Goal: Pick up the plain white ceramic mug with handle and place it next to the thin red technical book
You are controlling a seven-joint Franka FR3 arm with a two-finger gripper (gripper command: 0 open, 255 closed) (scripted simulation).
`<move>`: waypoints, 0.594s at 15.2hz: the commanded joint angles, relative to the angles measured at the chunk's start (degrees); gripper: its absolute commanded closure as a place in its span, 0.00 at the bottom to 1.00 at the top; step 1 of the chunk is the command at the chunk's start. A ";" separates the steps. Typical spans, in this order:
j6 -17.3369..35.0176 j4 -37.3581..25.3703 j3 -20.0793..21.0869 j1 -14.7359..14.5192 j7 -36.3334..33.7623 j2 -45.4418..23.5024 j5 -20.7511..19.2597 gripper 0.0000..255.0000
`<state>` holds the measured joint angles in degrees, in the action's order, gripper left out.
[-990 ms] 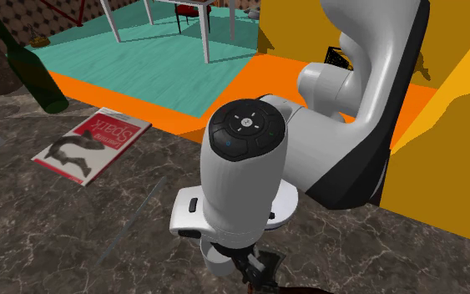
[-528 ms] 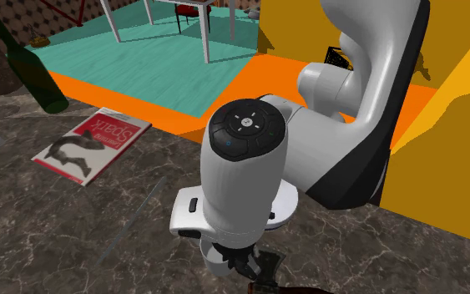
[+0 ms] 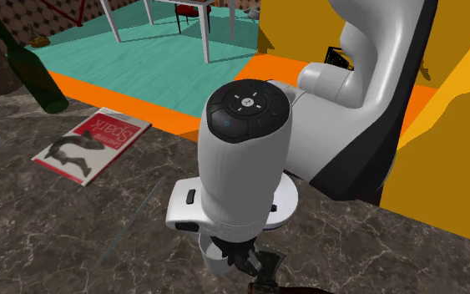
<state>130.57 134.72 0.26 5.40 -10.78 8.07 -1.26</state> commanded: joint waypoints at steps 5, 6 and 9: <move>-4.78 -2.64 0.02 -0.03 0.08 2.12 0.09 1.00; -5.58 -3.12 0.02 -0.04 0.10 2.44 0.10 1.00; -7.95 -4.62 0.02 -0.04 0.15 3.31 0.14 1.00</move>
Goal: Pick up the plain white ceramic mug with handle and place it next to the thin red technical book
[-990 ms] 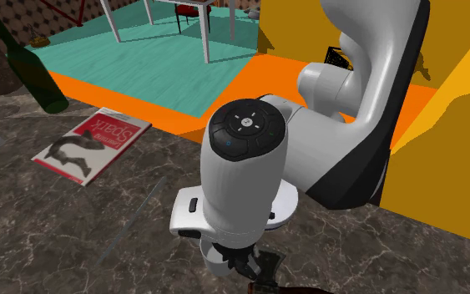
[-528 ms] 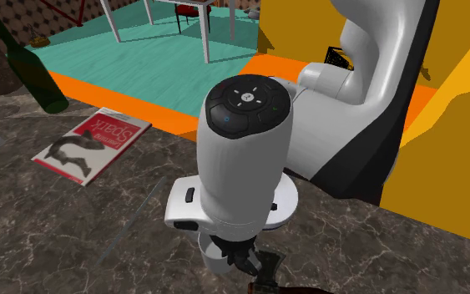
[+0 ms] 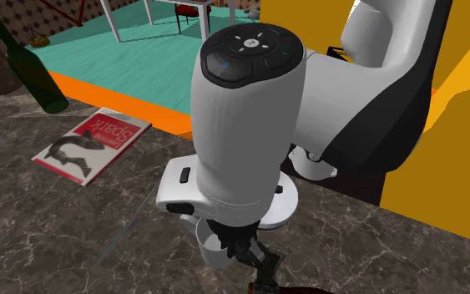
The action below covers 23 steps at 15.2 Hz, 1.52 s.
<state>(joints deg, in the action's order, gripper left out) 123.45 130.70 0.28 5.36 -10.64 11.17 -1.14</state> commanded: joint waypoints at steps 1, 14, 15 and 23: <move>-1.62 -1.13 0.00 -0.01 0.04 0.47 0.03 1.00; -11.76 -9.00 0.01 -0.03 0.23 2.74 0.14 1.00; -12.54 -9.69 0.01 -0.03 0.24 2.83 0.14 1.00; -15.70 -13.58 -2.65 1.63 4.47 2.17 -0.18 1.00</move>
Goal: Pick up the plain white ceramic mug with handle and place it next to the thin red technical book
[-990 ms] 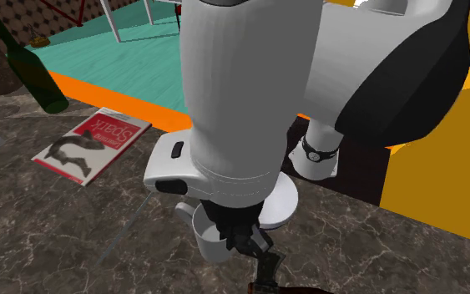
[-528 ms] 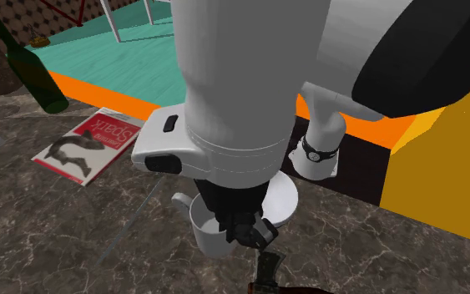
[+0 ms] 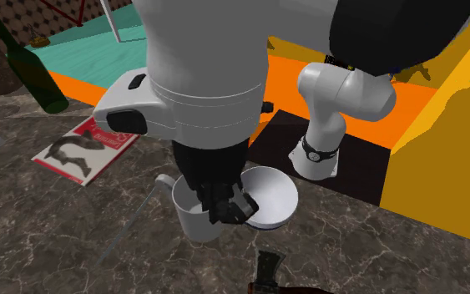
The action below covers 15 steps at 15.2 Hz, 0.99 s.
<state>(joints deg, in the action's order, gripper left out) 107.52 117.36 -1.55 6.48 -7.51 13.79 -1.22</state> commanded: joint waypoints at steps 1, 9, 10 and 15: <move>0.23 -0.67 -1.70 1.06 2.72 -0.85 -0.19 1.00; -0.15 -6.52 -8.44 5.43 13.92 -6.17 0.02 1.00; -0.27 -7.55 -9.23 5.99 15.33 -7.09 0.19 1.00; -1.21 -13.81 -12.97 8.92 22.41 -12.54 1.65 1.00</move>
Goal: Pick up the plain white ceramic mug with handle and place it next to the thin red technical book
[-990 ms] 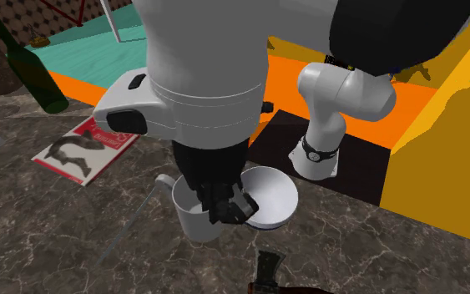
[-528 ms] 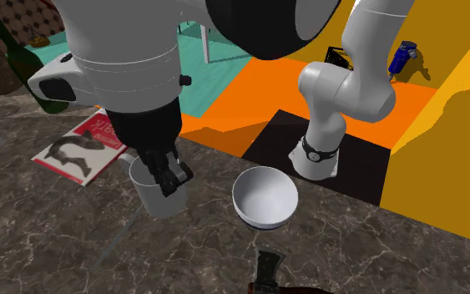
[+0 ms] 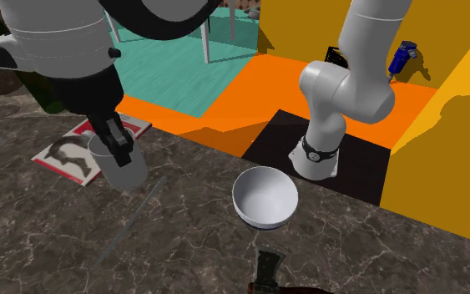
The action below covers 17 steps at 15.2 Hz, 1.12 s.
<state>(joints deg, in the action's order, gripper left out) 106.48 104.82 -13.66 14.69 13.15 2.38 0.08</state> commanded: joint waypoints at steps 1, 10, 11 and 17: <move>-0.46 -2.75 -1.54 1.35 3.17 -2.39 0.77 1.00; -3.91 -18.35 -6.09 8.14 14.82 -15.56 6.02 1.00; -3.12 -17.51 -6.05 8.12 14.84 -15.50 6.01 1.00; 1.49 -12.89 -5.93 7.93 15.04 -15.51 6.10 1.00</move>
<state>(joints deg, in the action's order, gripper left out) 107.17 91.08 -19.60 22.65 28.15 -13.20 6.19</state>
